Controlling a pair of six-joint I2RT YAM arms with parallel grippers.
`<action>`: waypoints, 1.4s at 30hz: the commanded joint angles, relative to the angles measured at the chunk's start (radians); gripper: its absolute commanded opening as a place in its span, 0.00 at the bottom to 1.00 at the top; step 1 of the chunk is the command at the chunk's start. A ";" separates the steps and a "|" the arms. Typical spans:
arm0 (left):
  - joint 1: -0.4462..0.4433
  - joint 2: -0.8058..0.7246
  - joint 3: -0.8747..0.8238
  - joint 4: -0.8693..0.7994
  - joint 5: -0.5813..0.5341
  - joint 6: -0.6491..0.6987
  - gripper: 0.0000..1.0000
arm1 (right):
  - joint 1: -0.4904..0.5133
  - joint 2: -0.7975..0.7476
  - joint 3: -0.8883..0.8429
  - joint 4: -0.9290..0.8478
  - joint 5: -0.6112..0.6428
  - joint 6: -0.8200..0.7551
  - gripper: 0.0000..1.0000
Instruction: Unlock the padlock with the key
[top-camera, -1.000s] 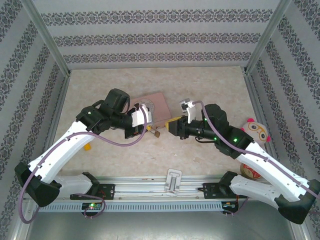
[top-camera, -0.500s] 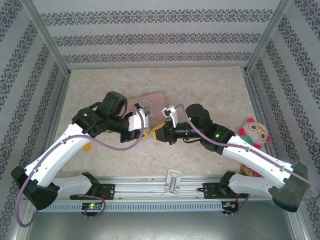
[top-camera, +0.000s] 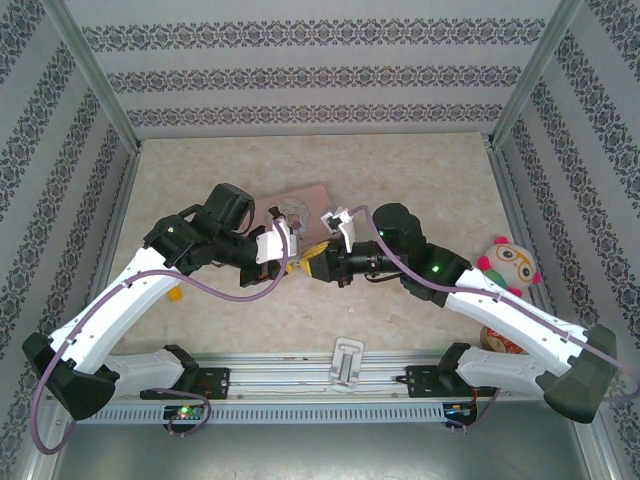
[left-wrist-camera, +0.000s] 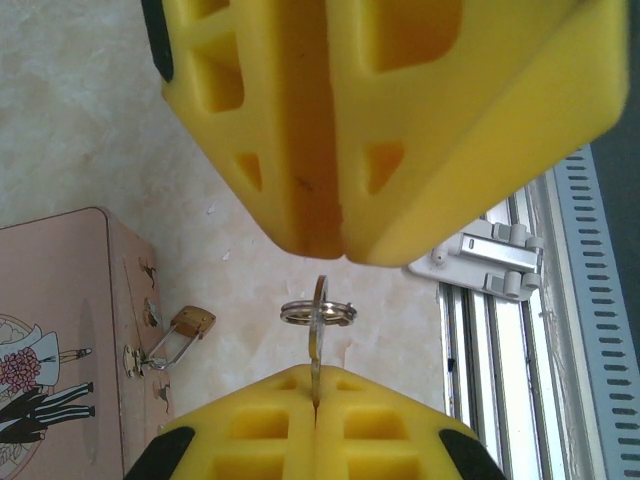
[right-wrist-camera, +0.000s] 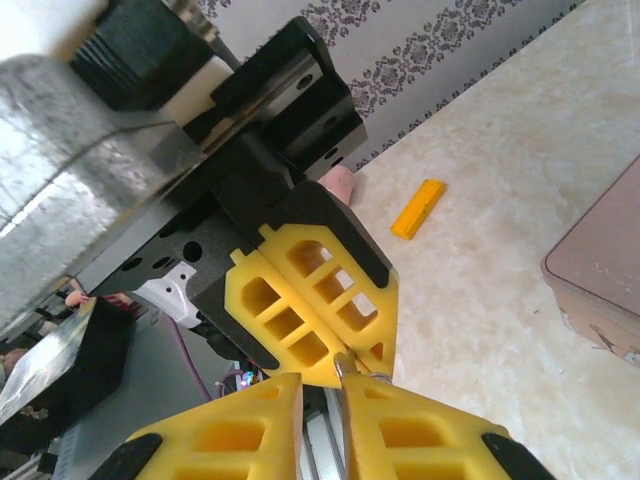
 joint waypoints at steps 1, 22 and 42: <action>-0.008 -0.012 -0.006 -0.029 0.035 0.028 0.00 | 0.005 0.018 0.039 0.020 -0.035 -0.028 0.18; -0.009 0.000 -0.003 -0.034 0.059 0.033 0.00 | 0.004 0.039 0.036 0.001 -0.013 -0.038 0.20; -0.008 -0.009 -0.004 -0.027 0.061 0.033 0.00 | -0.004 0.046 0.022 -0.004 -0.031 -0.032 0.19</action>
